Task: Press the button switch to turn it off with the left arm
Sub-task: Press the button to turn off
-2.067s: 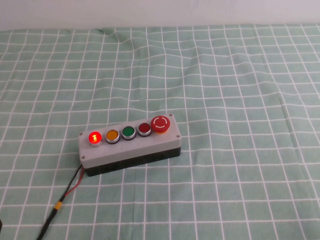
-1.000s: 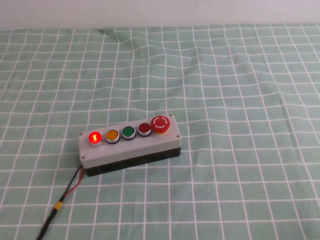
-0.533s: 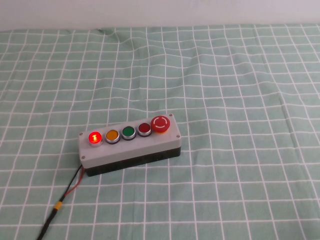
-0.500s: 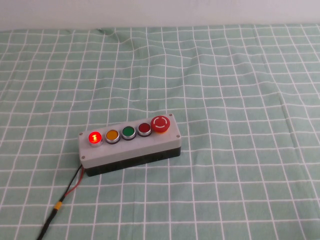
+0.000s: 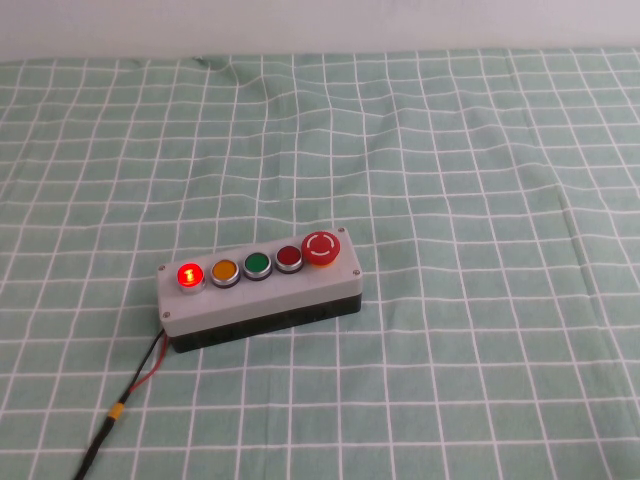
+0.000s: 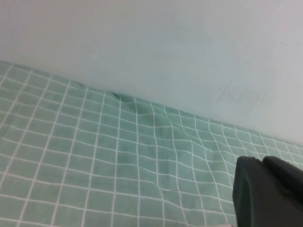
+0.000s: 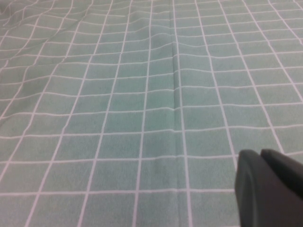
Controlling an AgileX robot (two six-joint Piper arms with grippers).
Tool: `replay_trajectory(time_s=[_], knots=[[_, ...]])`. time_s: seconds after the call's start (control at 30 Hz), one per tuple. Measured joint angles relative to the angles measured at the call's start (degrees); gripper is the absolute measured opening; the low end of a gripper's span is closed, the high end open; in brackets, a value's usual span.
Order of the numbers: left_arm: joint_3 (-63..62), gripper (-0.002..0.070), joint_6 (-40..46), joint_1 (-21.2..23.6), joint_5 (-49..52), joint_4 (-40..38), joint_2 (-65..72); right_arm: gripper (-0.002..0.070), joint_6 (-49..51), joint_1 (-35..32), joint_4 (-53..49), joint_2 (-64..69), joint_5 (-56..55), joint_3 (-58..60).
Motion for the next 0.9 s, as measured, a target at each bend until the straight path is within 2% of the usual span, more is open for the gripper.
replay_trajectory(time_s=[0.1, 0.27, 0.37, 0.57, 0.73, 0.9], knots=[[-0.13, -0.0003, 1.97, 0.0, -1.64, -4.88, 4.56, -0.0016, 0.0, 0.0, 0.0, 0.0, 0.0, 0.0], [-3.06, -0.0003, 16.51, 0.0, 0.17, -14.93, 12.08, -0.0016, 0.0, 0.0, 0.0, 0.0, 0.0, 0.0], [-6.86, -0.0003, 20.64, 0.0, 4.35, -17.63, 17.31, -0.0016, 0.0, 0.0, 0.0, 0.0, 0.0, 0.0], [-15.38, -0.0003, 22.2, 0.0, 13.1, -18.02, 29.34, -0.0016, 0.0, 0.0, 0.0, 0.0, 0.0, 0.0], [-19.6, -0.0003, 21.97, 0.0, 15.38, -17.65, 37.54, -0.0016, 0.0, 0.0, 0.0, 0.0, 0.0, 0.0], [-21.15, -0.0003, 17.12, -1.64, 16.23, -9.33, 43.78, -0.0016, 0.0, 0.0, 0.0, 0.0, 0.0, 0.0]])
